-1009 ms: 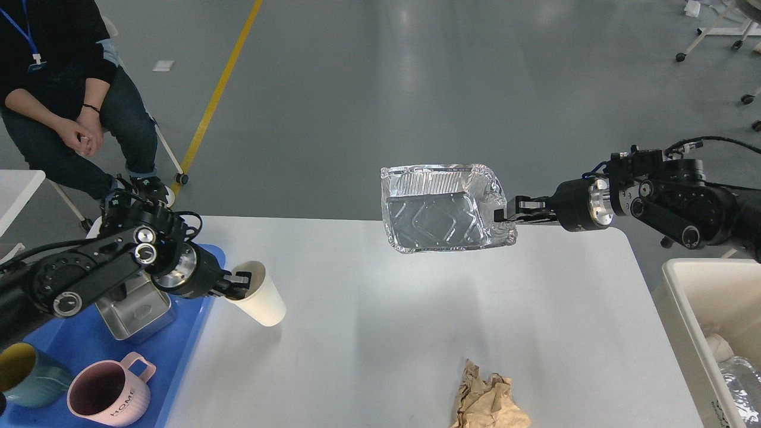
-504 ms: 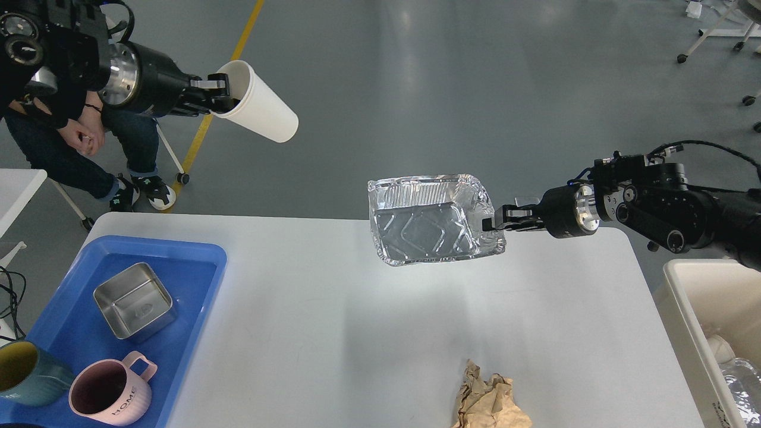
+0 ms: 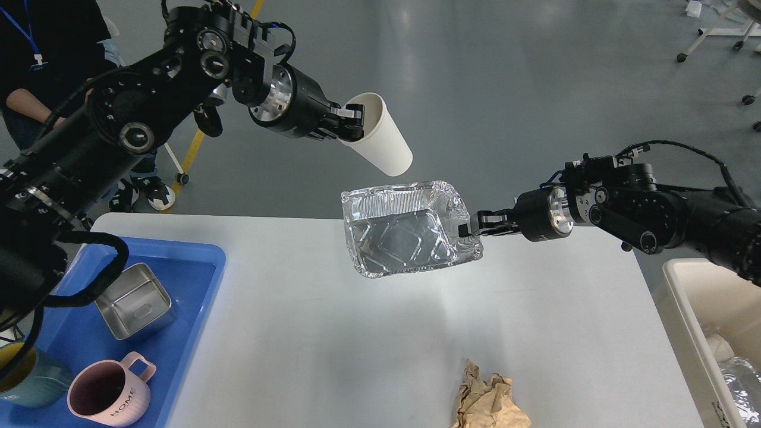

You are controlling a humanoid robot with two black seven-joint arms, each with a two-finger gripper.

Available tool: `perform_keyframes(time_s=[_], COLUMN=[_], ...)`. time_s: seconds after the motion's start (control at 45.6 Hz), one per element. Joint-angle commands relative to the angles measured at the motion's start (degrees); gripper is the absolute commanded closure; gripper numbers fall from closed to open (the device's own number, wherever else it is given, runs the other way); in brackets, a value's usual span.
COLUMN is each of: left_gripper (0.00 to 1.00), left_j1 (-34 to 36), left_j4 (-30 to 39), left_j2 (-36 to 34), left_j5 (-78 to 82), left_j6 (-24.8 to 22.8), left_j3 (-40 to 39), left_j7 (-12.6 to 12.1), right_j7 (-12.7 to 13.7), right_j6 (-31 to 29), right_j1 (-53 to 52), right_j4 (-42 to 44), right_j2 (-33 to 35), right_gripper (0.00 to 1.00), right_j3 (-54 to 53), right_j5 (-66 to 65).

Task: Tidy desktop
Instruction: 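Place the paper cup into the held foil tray and release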

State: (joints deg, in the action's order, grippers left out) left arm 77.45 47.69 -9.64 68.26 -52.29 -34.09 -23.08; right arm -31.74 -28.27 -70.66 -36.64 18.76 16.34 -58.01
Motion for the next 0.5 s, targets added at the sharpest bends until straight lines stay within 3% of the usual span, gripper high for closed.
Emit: perform_keyframes(time_s=[0.0, 0.175, 0.482], left_gripper=[1.0, 1.0, 1.0], left_j1=[-0.1, -0.3, -3.6], left_j4=[-2.6, -4.2, -4.3], left_j2=[4.8, 8.4, 8.8], left_j5=[0.0, -0.1, -0.1], left_j6=[1.0, 2.5, 3.5], left_j3=[2.1, 4.7, 9.0], left_j7=[0.1, 0.1, 0.1], right_j7=[-0.1, -0.1, -0.1], right_j6=[0.1, 0.1, 0.1], right_j1=[-0.1, -0.2, -0.5], right_j4=[0.0, 0.0, -0.1], right_j2=[0.0, 0.0, 0.2], right_gripper=[1.0, 1.0, 1.0], right_j3=[0.1, 0.1, 0.1], right_j5=[0.0, 0.1, 0.1])
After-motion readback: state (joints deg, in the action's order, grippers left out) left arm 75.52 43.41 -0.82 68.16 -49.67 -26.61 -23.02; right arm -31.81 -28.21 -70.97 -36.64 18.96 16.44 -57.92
